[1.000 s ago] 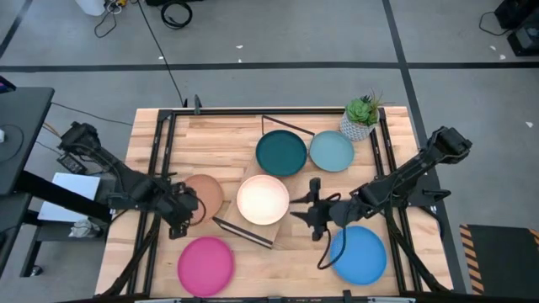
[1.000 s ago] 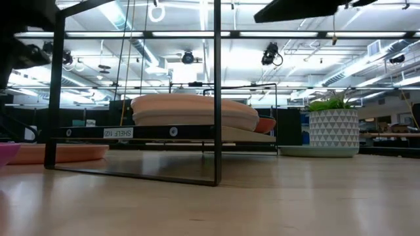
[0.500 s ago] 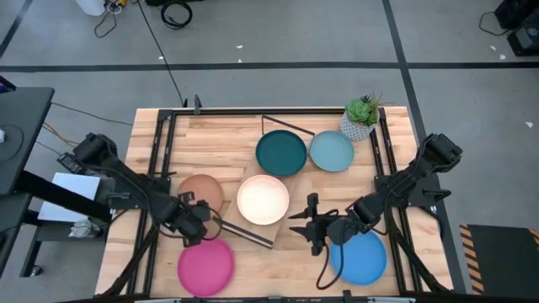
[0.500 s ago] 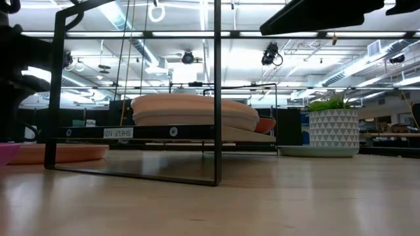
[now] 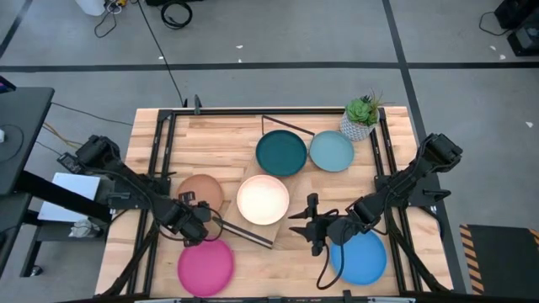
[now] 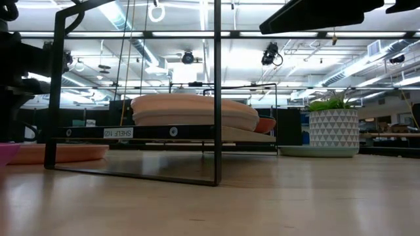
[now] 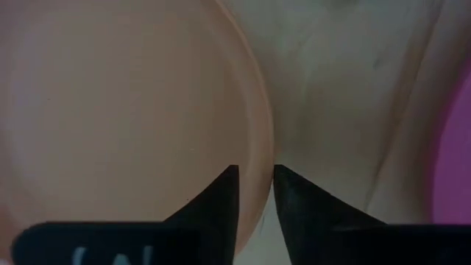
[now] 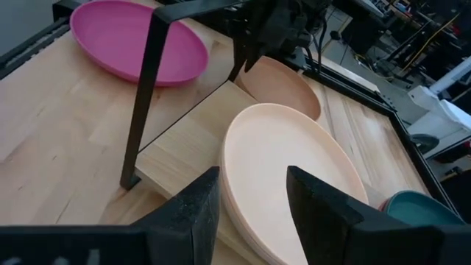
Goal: Place and stack plates onto a shelf
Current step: Stack the brown plate on the light orange plate
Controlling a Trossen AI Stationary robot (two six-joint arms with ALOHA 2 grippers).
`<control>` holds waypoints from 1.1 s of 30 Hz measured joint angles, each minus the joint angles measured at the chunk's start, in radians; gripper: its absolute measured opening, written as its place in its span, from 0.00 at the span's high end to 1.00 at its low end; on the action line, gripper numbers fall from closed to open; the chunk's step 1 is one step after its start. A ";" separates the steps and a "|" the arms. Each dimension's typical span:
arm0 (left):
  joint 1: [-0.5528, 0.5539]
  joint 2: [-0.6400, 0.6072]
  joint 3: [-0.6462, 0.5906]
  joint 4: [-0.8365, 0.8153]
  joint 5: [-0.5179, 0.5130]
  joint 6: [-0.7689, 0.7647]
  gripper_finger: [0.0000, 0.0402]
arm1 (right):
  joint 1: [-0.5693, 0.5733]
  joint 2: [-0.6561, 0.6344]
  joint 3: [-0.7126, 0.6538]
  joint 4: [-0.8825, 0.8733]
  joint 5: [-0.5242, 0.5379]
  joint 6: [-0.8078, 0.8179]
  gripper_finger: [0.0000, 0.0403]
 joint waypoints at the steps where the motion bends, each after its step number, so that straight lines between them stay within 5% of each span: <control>1: -0.001 0.004 0.000 0.001 0.000 0.000 0.79 | 0.000 0.000 0.000 0.000 -0.001 0.002 0.60; 9: 0.001 0.040 0.002 0.006 0.015 0.027 0.96 | 0.003 0.000 0.000 0.001 -0.008 0.000 0.60; 16: 0.016 -0.046 0.061 -0.084 0.033 0.052 0.97 | 0.012 0.000 0.000 0.001 -0.008 -0.009 0.60; 26: 0.027 -0.180 0.346 -0.416 -0.028 0.062 0.97 | 0.011 0.000 0.000 0.002 0.001 -0.031 0.60; 33: 0.170 -0.174 0.595 -0.418 -0.141 -0.037 0.96 | 0.019 -0.006 0.000 -0.014 0.113 -0.075 0.60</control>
